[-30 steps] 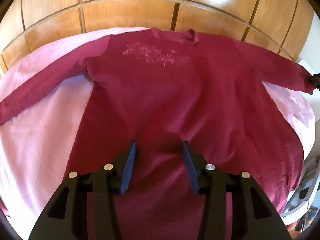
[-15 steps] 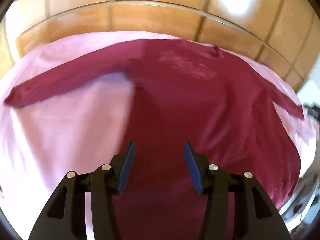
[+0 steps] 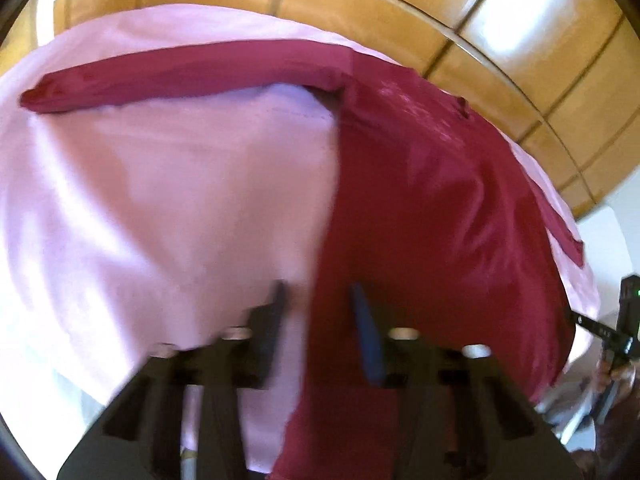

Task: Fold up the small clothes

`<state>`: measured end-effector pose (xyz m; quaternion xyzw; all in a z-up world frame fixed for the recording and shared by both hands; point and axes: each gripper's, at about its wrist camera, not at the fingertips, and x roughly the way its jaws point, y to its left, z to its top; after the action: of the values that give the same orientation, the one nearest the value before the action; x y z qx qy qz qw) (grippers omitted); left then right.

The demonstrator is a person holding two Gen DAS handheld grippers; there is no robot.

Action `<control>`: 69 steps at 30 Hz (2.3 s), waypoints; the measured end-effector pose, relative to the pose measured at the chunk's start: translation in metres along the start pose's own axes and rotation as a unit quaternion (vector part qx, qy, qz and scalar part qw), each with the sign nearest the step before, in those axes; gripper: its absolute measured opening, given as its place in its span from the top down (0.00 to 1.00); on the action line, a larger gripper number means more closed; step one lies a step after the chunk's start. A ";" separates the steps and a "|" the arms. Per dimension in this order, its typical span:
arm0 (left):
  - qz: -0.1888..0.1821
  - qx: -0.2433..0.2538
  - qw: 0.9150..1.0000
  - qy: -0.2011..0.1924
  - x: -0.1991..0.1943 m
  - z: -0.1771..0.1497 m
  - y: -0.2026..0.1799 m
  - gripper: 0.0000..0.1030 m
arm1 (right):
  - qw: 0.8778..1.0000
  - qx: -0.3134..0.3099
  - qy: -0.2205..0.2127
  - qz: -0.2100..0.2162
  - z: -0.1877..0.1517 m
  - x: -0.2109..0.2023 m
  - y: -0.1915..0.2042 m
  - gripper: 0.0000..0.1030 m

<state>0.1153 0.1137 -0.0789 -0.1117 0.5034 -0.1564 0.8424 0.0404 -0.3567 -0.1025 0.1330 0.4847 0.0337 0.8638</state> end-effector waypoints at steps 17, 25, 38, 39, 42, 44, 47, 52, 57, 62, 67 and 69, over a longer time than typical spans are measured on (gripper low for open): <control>0.038 0.039 0.998 -0.007 -0.016 -0.001 -0.016 0.91 | 0.996 0.082 -0.013 -0.021 -0.021 -0.010 -0.052 0.51; 0.029 0.066 0.997 -0.041 0.001 0.030 -0.051 0.69 | 0.936 0.323 -0.140 -0.029 0.010 -0.035 -0.185 0.53; 0.036 0.069 0.997 0.007 0.040 0.038 -0.084 0.68 | 0.854 0.473 -0.197 -0.092 0.077 -0.011 -0.317 0.62; 0.038 0.070 0.997 0.009 0.042 0.039 -0.086 0.68 | 0.858 0.466 -0.189 -0.104 0.077 -0.015 -0.325 0.80; 0.037 0.074 0.997 0.011 0.044 0.041 -0.090 0.68 | 0.870 0.436 -0.188 -0.134 0.090 -0.028 -0.325 0.93; 0.035 0.077 0.996 0.010 0.045 0.043 -0.091 0.68 | 0.872 0.413 -0.221 -0.142 0.101 -0.052 -0.319 0.94; 0.025 0.073 0.997 0.010 0.047 0.047 -0.089 0.69 | 0.862 0.402 -0.266 -0.156 0.122 -0.085 -0.307 0.94; -0.002 0.065 0.998 0.005 0.048 0.054 -0.085 0.68 | 0.894 0.324 -0.270 -0.151 0.169 -0.096 -0.258 0.94; -0.030 0.046 0.998 -0.001 0.044 0.060 -0.081 0.68 | 0.938 0.218 -0.259 -0.076 0.216 -0.068 -0.158 0.94; -0.062 0.023 0.998 -0.012 0.037 0.071 -0.074 0.69 | 0.968 0.102 -0.230 0.004 0.255 -0.011 -0.028 0.94; -0.080 0.011 0.996 -0.023 0.033 0.082 -0.070 0.68 | 0.983 0.000 -0.170 0.066 0.265 0.058 0.093 0.92; -0.087 0.004 0.996 -0.020 0.036 0.087 -0.068 0.68 | 0.985 -0.026 -0.149 0.078 0.261 0.076 0.122 0.80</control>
<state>0.1981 0.0394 -0.0442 -0.1552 0.4740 -0.2290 0.8360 0.3100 -0.2768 -0.0039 0.1512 0.3380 0.0932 0.9242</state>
